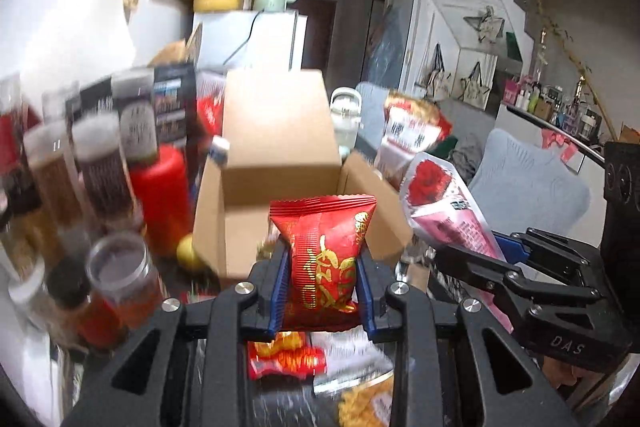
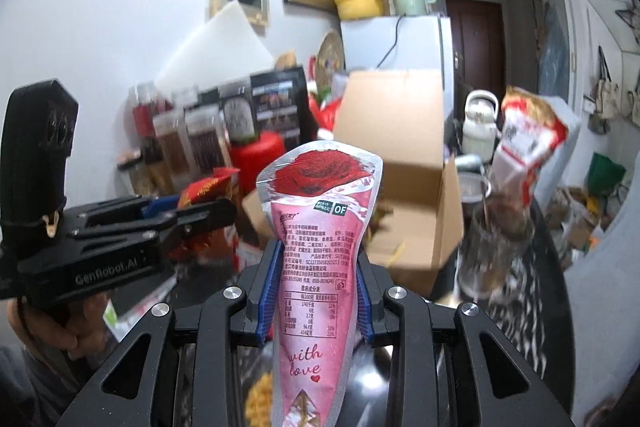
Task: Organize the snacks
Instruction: 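Lift and carry the red packet and pink pouch over the box with both tools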
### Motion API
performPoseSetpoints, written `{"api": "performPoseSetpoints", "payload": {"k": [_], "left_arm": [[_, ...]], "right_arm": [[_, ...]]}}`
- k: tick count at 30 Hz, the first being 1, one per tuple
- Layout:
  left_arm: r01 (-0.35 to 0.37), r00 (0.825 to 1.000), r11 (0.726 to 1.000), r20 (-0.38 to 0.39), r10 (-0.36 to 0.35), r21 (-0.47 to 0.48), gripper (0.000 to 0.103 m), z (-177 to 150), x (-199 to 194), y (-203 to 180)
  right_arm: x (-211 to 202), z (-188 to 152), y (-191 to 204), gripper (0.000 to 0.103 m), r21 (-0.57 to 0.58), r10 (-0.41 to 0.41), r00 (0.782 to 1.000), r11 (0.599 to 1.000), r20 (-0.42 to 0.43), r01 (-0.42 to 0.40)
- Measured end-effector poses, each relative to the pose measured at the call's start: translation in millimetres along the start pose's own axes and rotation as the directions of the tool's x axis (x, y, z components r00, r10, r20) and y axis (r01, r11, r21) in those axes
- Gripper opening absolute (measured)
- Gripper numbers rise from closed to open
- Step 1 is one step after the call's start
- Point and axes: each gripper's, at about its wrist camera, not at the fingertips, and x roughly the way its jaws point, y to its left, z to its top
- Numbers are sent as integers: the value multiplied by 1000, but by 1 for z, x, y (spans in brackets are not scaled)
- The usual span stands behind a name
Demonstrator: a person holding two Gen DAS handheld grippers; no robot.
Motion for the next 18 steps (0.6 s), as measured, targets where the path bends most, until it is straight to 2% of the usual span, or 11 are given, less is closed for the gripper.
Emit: {"api": "performPoseSetpoints", "payload": {"k": [9,18], "left_arm": [[41,997,999,61,-41,-4,29,47,24,0],[10,996,1000,93,-11,4,29,81,68,6]], "right_arm": [[14,50,-12,33,-18,6,997,1000,74,-5],[51,80,-35,33,-8,11,996,1000,83,-10]]}}
